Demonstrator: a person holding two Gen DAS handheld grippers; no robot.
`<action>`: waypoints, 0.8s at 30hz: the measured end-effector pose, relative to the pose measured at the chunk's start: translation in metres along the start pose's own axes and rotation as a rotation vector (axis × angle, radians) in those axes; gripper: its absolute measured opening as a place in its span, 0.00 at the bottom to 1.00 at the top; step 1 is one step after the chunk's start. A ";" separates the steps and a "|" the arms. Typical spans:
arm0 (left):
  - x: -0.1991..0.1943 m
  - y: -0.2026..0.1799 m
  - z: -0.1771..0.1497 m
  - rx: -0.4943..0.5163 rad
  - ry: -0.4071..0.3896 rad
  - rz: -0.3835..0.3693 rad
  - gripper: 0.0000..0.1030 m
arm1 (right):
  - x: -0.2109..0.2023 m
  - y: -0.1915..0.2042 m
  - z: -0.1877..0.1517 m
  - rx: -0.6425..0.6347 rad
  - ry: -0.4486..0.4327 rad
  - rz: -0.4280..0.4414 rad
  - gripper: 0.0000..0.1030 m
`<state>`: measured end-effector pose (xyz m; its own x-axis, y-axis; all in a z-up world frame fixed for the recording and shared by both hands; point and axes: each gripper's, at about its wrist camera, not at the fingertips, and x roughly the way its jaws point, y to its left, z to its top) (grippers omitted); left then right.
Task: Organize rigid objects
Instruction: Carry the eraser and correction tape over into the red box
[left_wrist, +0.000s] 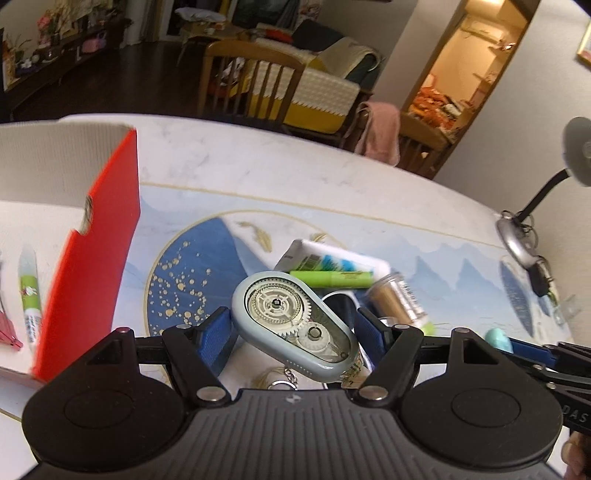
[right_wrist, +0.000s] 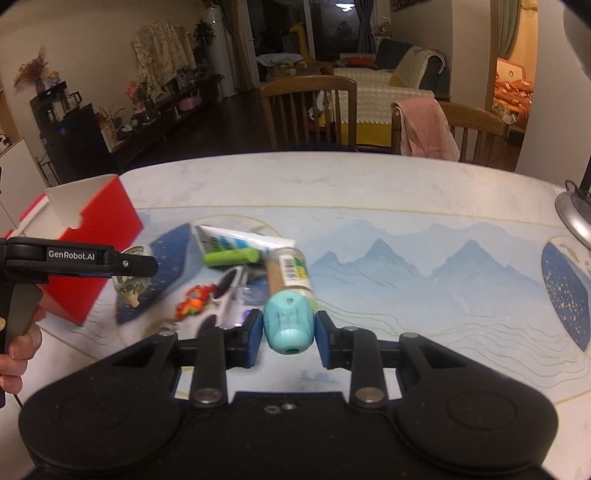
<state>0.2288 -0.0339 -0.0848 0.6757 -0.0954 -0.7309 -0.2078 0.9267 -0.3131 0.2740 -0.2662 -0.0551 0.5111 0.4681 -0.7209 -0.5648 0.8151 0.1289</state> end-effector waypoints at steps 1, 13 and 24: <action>-0.005 0.001 0.001 0.002 -0.003 -0.009 0.71 | -0.003 0.005 0.002 -0.005 -0.005 0.002 0.29; -0.068 0.036 0.015 0.038 -0.039 -0.057 0.71 | -0.028 0.080 0.021 -0.064 -0.054 0.049 0.29; -0.110 0.104 0.031 0.043 -0.077 -0.014 0.71 | -0.020 0.162 0.041 -0.140 -0.081 0.103 0.29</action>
<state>0.1548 0.0848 -0.0178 0.7311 -0.0821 -0.6773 -0.1681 0.9405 -0.2954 0.1990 -0.1297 0.0087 0.4929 0.5771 -0.6511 -0.6986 0.7086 0.0992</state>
